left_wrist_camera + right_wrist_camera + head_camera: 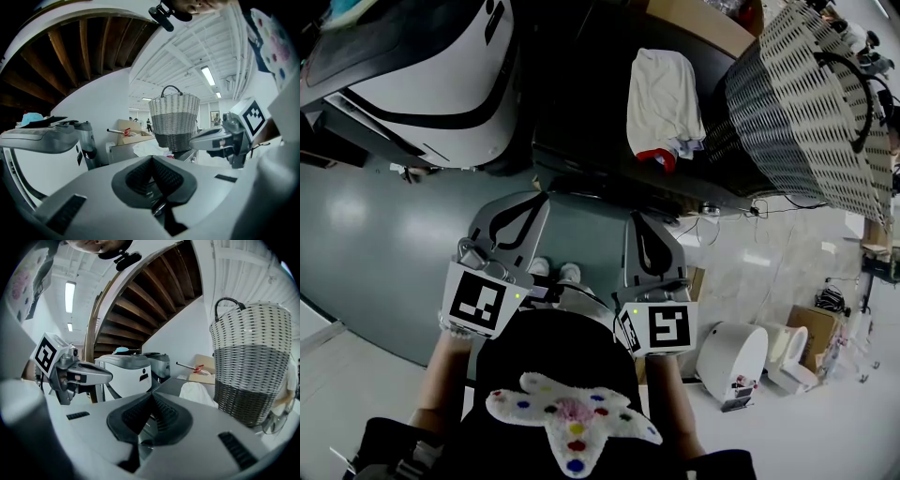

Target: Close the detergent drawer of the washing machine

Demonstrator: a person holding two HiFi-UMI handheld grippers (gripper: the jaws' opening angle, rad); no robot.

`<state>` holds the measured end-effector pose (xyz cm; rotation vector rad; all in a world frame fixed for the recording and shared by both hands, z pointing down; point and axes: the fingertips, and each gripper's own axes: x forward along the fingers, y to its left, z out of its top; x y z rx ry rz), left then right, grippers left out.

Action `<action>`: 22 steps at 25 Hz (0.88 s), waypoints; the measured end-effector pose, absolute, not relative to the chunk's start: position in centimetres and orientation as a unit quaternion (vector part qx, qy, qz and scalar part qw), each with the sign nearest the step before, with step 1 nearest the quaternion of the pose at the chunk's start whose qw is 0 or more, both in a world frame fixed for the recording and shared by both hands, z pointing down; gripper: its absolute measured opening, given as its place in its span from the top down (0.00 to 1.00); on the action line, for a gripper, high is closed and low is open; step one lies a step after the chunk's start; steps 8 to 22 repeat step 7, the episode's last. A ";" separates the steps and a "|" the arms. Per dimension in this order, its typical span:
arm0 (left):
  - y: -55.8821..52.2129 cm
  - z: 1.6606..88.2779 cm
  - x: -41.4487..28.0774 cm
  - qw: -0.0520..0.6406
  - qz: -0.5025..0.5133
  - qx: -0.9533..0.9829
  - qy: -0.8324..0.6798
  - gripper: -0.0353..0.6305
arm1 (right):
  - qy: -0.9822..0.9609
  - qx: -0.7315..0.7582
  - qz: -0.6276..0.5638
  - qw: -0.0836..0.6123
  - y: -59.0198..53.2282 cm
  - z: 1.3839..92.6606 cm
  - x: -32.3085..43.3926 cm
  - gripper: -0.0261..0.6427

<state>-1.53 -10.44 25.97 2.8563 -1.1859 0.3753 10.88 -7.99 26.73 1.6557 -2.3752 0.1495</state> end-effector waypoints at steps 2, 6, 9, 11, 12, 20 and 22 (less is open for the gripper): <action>-10.5 26.1 -1.5 0.014 0.122 0.917 -0.380 0.93 | -0.813 0.566 0.052 0.122 -8.0 26.8 10.9 0.95; -10.5 26.2 -1.5 0.015 0.124 0.917 -0.378 0.93 | -0.814 0.566 0.053 0.123 -8.0 26.9 10.8 0.95; -10.5 26.3 -1.5 0.015 0.125 0.917 -0.378 0.93 | -0.814 0.565 0.054 0.124 -8.0 27.0 10.8 0.95; -10.5 26.3 -1.5 0.015 0.125 0.917 -0.378 0.93 | -0.814 0.565 0.054 0.124 -8.0 27.0 10.8 0.95; -10.5 26.3 -1.5 0.015 0.125 0.917 -0.378 0.93 | -0.814 0.565 0.054 0.124 -8.0 27.0 10.8 0.95; -10.5 26.3 -1.5 0.015 0.125 0.917 -0.378 0.93 | -0.814 0.565 0.054 0.124 -8.0 27.0 10.8 0.95; -10.5 26.3 -1.5 0.015 0.125 0.917 -0.378 0.93 | -0.814 0.565 0.054 0.124 -8.0 27.0 10.8 0.95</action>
